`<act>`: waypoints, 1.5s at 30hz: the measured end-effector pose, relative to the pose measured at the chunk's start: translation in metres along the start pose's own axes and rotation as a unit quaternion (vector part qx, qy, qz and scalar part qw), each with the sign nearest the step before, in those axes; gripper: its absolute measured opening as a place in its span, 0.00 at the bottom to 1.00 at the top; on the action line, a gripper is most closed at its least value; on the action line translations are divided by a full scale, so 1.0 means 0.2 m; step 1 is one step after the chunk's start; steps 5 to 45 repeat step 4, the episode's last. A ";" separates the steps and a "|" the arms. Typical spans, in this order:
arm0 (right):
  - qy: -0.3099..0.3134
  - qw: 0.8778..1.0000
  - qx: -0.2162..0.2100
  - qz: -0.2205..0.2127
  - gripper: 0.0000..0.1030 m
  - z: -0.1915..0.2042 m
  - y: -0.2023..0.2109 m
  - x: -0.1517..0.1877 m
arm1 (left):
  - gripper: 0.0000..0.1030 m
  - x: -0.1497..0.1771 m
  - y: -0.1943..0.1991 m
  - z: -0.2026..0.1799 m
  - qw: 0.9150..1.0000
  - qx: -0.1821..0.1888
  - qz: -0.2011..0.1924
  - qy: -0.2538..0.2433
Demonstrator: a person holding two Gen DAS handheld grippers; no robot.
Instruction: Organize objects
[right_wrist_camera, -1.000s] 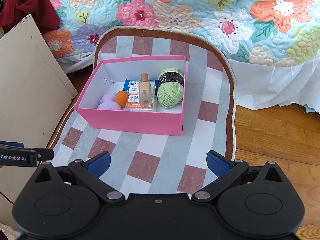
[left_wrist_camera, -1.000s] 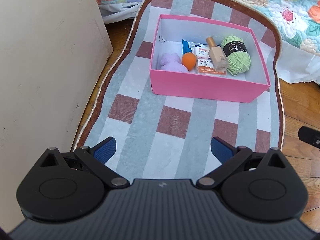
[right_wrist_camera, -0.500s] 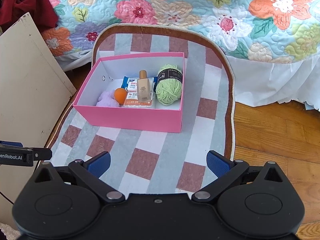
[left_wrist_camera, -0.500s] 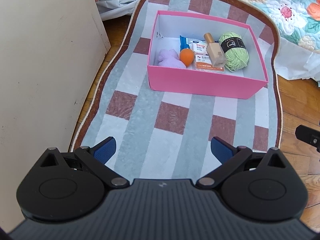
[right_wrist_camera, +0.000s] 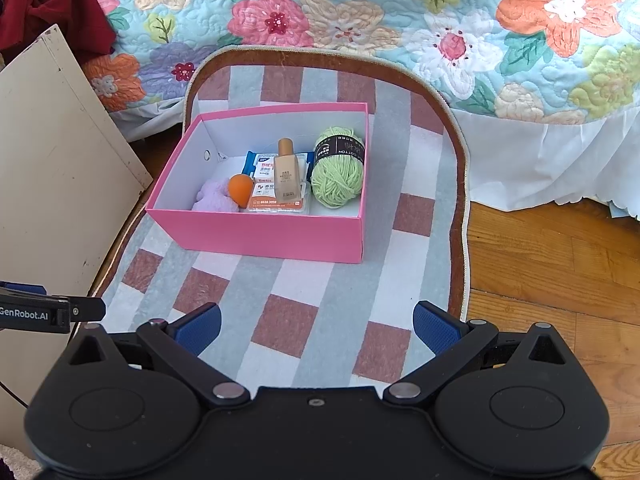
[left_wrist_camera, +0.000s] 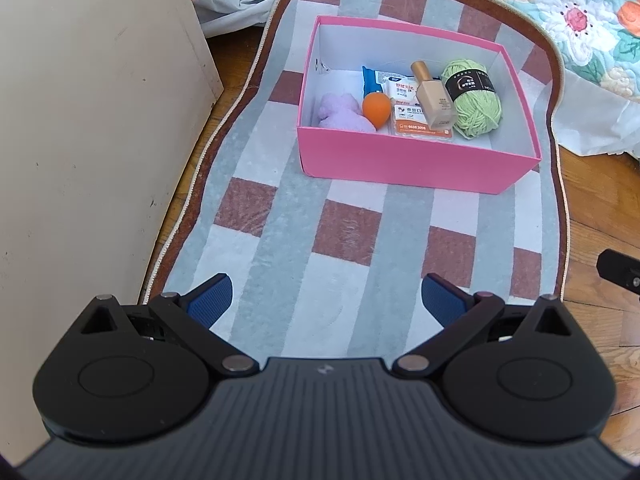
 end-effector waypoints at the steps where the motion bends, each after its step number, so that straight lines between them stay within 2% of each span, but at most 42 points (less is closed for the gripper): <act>1: 0.000 1.000 0.000 0.000 1.00 0.00 0.00 0.00 | 1.00 0.00 0.00 0.00 1.000 -0.001 0.000 -0.001; 45: -0.001 1.000 0.000 0.002 1.00 -0.01 0.00 0.01 | 1.00 0.00 -0.01 0.00 1.000 0.000 0.003 -0.001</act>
Point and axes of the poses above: each gripper's, at about its wrist camera, not at the fingertips, and y roughly against the way its jaws point, z to its left, x to its underside, the point moved 1 cm from there along -y, roughly the way its jaws point, and after that the axes turned 12 degrees about -z, right-handed, at the moved point
